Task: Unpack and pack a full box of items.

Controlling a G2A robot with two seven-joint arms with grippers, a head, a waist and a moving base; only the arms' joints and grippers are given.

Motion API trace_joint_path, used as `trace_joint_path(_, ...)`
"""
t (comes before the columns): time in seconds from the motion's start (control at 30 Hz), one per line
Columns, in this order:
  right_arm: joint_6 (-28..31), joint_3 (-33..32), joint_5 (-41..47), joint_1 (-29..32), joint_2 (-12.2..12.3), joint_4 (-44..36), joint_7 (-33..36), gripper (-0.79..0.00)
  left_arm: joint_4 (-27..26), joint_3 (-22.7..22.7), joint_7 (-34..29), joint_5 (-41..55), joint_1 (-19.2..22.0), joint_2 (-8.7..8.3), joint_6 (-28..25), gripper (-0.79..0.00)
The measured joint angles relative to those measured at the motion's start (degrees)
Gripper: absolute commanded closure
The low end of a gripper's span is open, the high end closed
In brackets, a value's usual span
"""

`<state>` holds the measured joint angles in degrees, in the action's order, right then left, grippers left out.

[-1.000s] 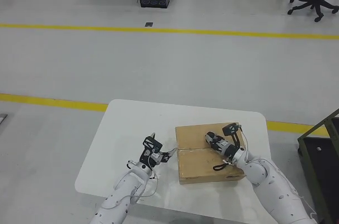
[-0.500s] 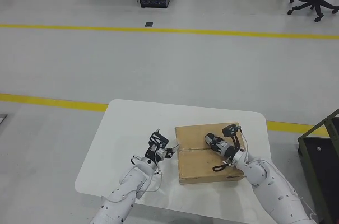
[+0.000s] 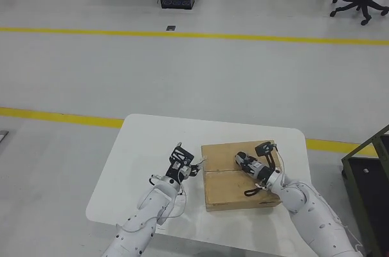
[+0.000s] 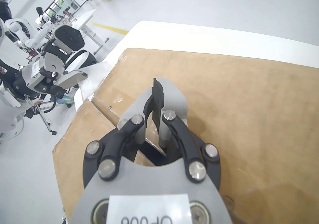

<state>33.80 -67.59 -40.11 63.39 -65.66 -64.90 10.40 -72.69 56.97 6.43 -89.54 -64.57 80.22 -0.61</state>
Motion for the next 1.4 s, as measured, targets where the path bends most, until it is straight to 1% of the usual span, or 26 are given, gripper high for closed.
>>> trace_joint_path(0.17,0.1,0.0,0.0,-0.1,-0.1,0.4,-0.2,0.0,0.1,-1.6,0.5,0.8,1.2,0.69,-0.8,-0.785)
trace_joint_path(0.43,0.1,-1.0,0.3,0.0,0.0,0.5,-0.7,0.0,-0.4,-4.3,1.1,0.4,2.0,1.47,-3.3,-0.785)
trace_joint_path(0.57,0.1,-2.4,0.4,0.3,0.3,-0.2,-0.9,0.0,-0.5,-5.2,1.1,-0.2,2.4,1.78,-3.9,-0.785)
trace_joint_path(0.7,0.0,-4.7,0.6,1.3,0.9,-1.8,-0.9,0.0,-0.6,-5.1,1.1,-0.3,2.5,1.89,-4.0,-0.785)
trace_joint_path(0.83,-0.1,-6.4,0.6,2.6,1.3,-3.7,0.0,0.0,-2.2,-2.1,-0.3,0.4,0.6,1.06,-5.2,-0.785)
trace_joint_path(0.97,-0.5,-7.1,0.9,3.4,1.5,-4.6,0.7,0.0,-7.7,4.4,-4.5,3.9,-4.0,-0.52,-7.5,-0.785)
trace_joint_path(1.07,-0.7,-6.9,1.1,3.4,1.5,-4.6,1.2,0.0,-11.8,8.7,-7.6,3.8,-7.9,-1.63,-8.1,-0.785)
trace_joint_path(1.17,-0.8,-6.5,1.1,2.9,1.4,-4.4,1.8,0.0,-14.1,11.6,-9.7,2.2,-10.9,-2.42,-8.4,-0.785)
trace_joint_path(1.3,-0.8,-5.9,1.0,2.1,1.2,-3.8,2.2,0.0,-13.2,12.3,-11.0,-1.2,-12.8,-2.96,-8.7,-0.785)
trace_joint_path(1.4,-0.7,-5.6,0.9,1.7,1.1,-3.4,2.2,0.0,-10.7,11.3,-11.3,-3.5,-12.5,-2.96,-8.5,-0.785)
